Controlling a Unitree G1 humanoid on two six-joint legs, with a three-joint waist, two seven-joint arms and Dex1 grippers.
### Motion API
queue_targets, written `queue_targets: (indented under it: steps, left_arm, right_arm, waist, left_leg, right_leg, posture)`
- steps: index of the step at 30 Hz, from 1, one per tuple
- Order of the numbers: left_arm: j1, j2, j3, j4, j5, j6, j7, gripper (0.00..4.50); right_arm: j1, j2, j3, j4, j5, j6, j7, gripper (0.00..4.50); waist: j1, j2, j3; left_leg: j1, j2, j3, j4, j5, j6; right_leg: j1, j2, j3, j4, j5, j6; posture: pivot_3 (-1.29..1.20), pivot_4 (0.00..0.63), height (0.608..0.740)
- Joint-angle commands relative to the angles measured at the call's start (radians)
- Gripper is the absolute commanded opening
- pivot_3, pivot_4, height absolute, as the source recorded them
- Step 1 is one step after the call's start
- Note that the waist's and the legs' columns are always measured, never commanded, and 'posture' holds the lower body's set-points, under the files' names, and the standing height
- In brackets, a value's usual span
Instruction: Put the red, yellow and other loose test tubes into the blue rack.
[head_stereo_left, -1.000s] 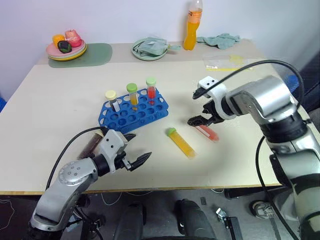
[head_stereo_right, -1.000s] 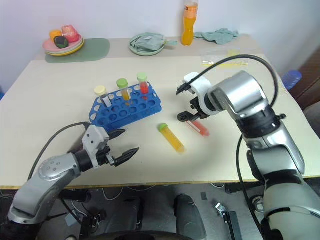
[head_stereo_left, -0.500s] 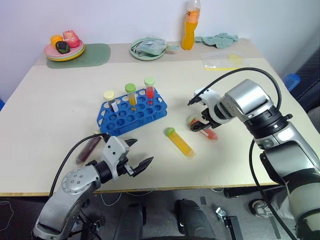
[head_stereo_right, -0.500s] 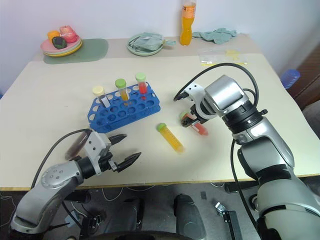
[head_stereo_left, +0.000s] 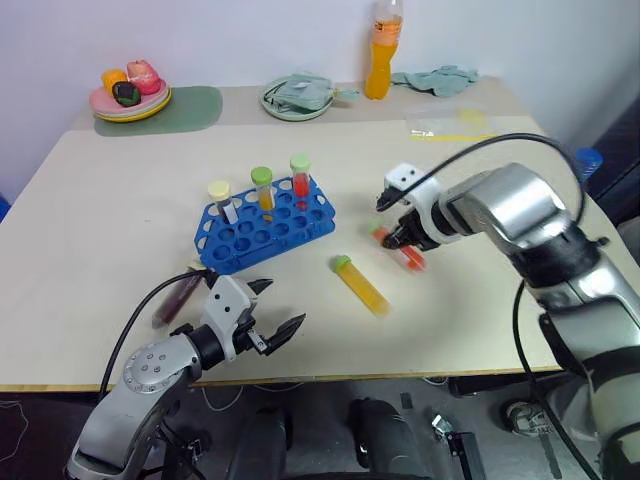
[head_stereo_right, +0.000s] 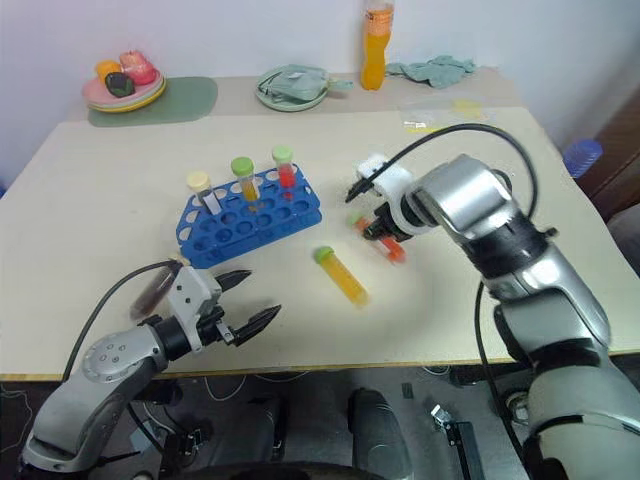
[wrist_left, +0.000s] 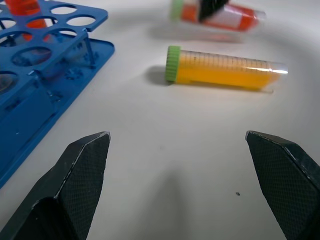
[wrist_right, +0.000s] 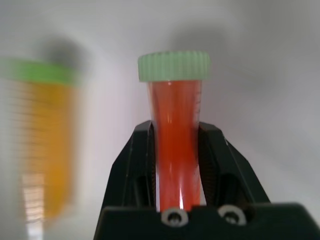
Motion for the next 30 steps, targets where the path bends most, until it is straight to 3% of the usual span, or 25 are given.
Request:
queue_targets:
  steps: [1,4,7,13,20,30]
  left_arm:
    - [0.011,-0.012,0.029,-0.020,-0.006,-0.034,0.006,4.50]
    - [0.009,-0.043,0.070,0.005,-0.029,-0.050,0.022,4.50]
    - [-0.008,-0.065,0.104,0.026,-0.036,-0.063,0.035,4.50]
    - [-0.024,-0.050,0.148,0.018,-0.057,-0.053,0.027,4.50]
    - [-0.014,-0.034,0.176,-0.024,-0.077,-0.028,0.037,4.50]
    - [-0.019,-0.040,0.154,-0.050,-0.078,-0.009,0.069,4.50]
  right_arm:
    - [0.105,0.108,-0.232,-0.127,0.020,-0.281,-0.069,0.68]
    - [0.219,0.310,-0.345,-0.205,0.037,-0.497,-0.179,0.68]
    - [0.297,0.520,-0.331,-0.170,-0.014,-0.686,-0.302,0.68]
    - [0.347,0.703,-0.286,0.086,-0.162,-1.022,-0.422,0.68]
    - [0.326,0.739,-0.329,0.265,-0.191,-1.142,-0.466,0.68]
    - [0.328,0.741,-0.327,0.352,-0.206,-1.175,-0.435,0.68]
  waist:
    - [-0.004,-0.001,0.000]
    - [-0.004,-0.001,0.000]
    - [-0.006,0.000,-0.001]
    - [0.000,-0.001,-0.001]
    - [-0.004,0.000,-0.001]
    - [-0.026,0.000,-0.001]
  left_leg:
    - [0.000,0.000,0.000,0.000,0.000,0.000]
    - [0.001,0.001,0.000,0.000,0.000,0.000]
    - [0.001,0.001,0.000,0.000,0.000,0.000]
    - [0.001,0.000,0.000,0.001,0.000,-0.001]
    - [0.002,0.000,0.000,0.000,0.000,-0.001]
    - [0.002,0.001,0.000,0.000,0.000,-0.001]
  right_leg:
    - [0.000,0.000,0.000,0.000,0.000,0.000]
    - [0.001,0.001,0.001,0.001,0.000,0.000]
    - [0.000,0.001,0.000,0.002,0.000,0.000]
    - [0.001,0.000,0.000,0.002,0.000,0.000]
    - [0.000,0.000,0.000,0.002,0.000,0.000]
    - [0.000,0.001,0.001,0.003,0.000,0.000]
  posture:
    - [0.00,0.150,0.740]
    - [0.00,0.150,0.740]
    - [0.00,0.150,0.740]
    - [0.00,0.150,0.740]
    - [0.00,0.150,0.740]
    - [0.00,0.150,0.740]
